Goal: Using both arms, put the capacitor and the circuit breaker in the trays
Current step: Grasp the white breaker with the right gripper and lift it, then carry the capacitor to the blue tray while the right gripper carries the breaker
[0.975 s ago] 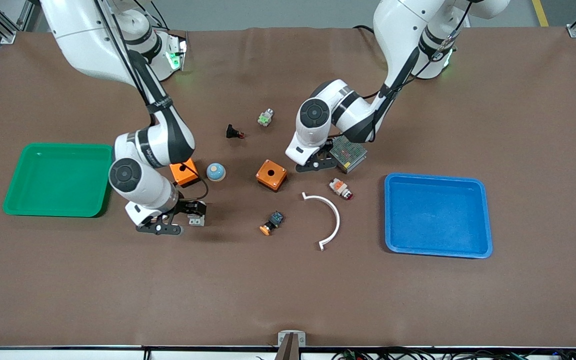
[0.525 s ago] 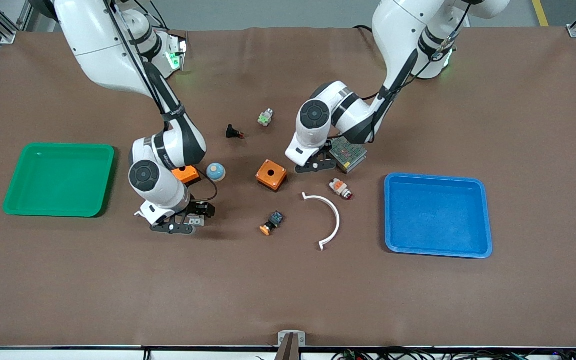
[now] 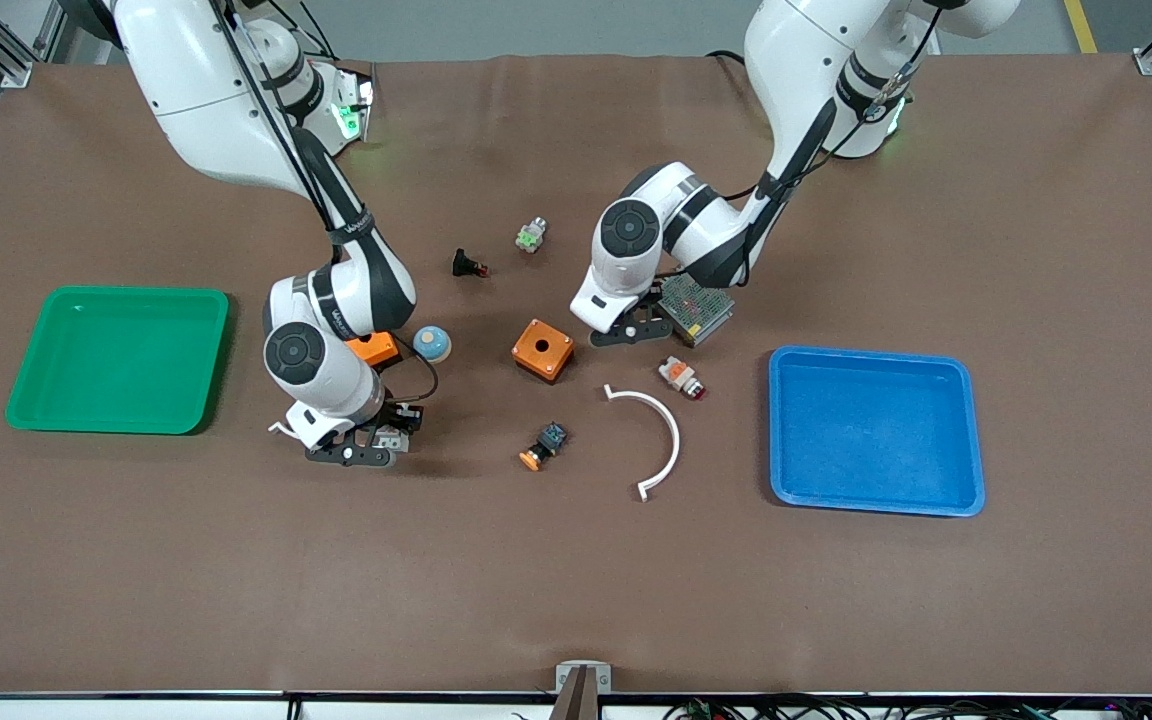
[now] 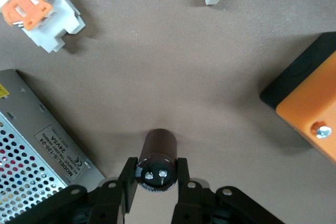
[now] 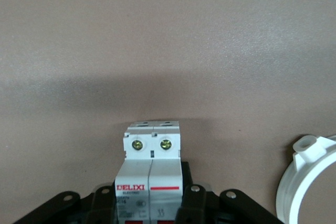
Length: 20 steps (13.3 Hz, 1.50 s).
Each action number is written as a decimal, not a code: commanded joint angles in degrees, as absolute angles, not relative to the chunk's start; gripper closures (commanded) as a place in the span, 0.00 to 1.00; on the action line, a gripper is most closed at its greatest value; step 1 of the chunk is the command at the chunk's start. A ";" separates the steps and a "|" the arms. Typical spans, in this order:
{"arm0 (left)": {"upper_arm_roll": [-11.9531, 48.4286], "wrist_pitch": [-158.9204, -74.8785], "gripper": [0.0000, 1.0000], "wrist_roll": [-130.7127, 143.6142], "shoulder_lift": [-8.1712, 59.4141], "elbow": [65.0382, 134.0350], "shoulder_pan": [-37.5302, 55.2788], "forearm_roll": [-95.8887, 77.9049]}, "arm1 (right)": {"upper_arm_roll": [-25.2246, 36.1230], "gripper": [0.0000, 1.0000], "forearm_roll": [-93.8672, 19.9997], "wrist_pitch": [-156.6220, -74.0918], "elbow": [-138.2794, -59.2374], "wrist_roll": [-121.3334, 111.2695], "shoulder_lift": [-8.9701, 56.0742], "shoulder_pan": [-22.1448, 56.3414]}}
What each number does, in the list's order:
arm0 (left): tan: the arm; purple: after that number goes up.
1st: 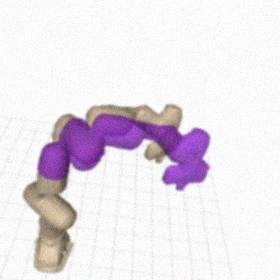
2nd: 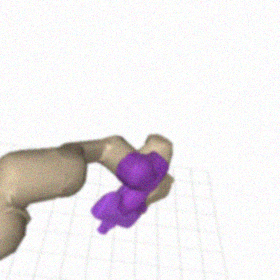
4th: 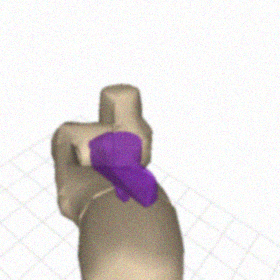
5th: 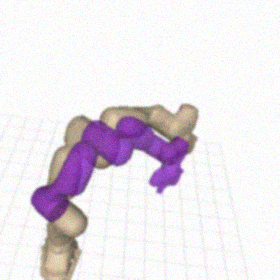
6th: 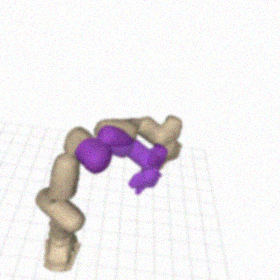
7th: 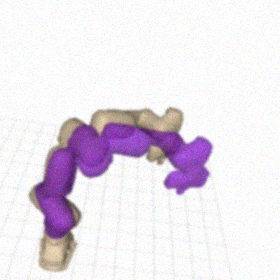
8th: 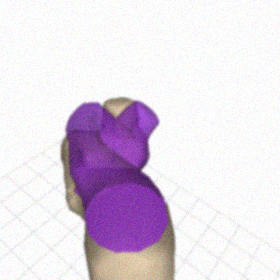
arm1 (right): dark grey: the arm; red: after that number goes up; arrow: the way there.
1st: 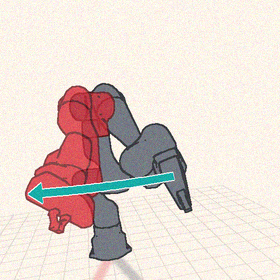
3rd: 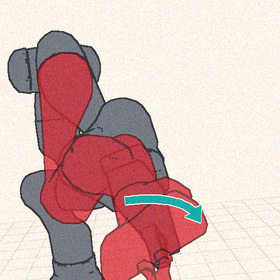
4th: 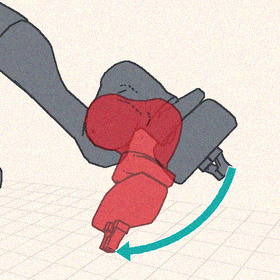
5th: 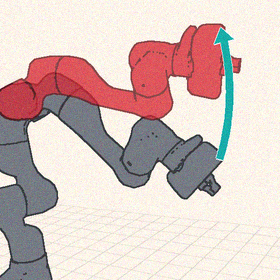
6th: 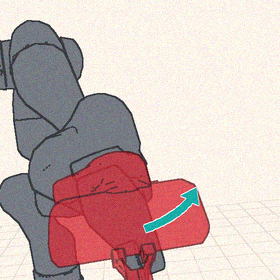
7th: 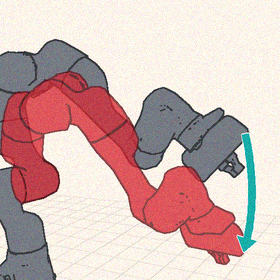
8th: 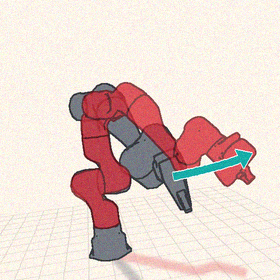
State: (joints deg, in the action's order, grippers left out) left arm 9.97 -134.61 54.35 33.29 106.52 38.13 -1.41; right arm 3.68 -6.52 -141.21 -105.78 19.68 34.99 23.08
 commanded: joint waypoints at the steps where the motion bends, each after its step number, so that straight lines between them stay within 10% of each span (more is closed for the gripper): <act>1: 10.02 -135.09 0.78 55.20 32.79 106.17 37.97 -1.76 | 5.00 1.00 -6.95 -134.78 -103.47 18.90 33.23 22.77; 4: 10.02 -133.51 0.78 55.11 29.28 105.65 37.27 -1.76 | 8.08 1.00 -6.42 -117.29 -94.60 18.19 29.98 20.49; 8: 10.19 -119.58 0.77 51.53 23.74 100.92 31.31 -2.11 | 9.32 1.00 -6.33 -115.66 -97.01 11.01 24.19 12.68; 20: 9.76 -107.31 0.75 17.15 21.87 99.41 3.62 1.65 | 10.28 1.00 0.35 -138.31 -125.13 -17.29 13.80 -10.35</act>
State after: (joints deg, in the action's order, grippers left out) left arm 9.17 -107.10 19.19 20.08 99.78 5.46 -0.93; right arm 11.44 -0.53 -133.31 -119.57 -13.95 15.78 -7.30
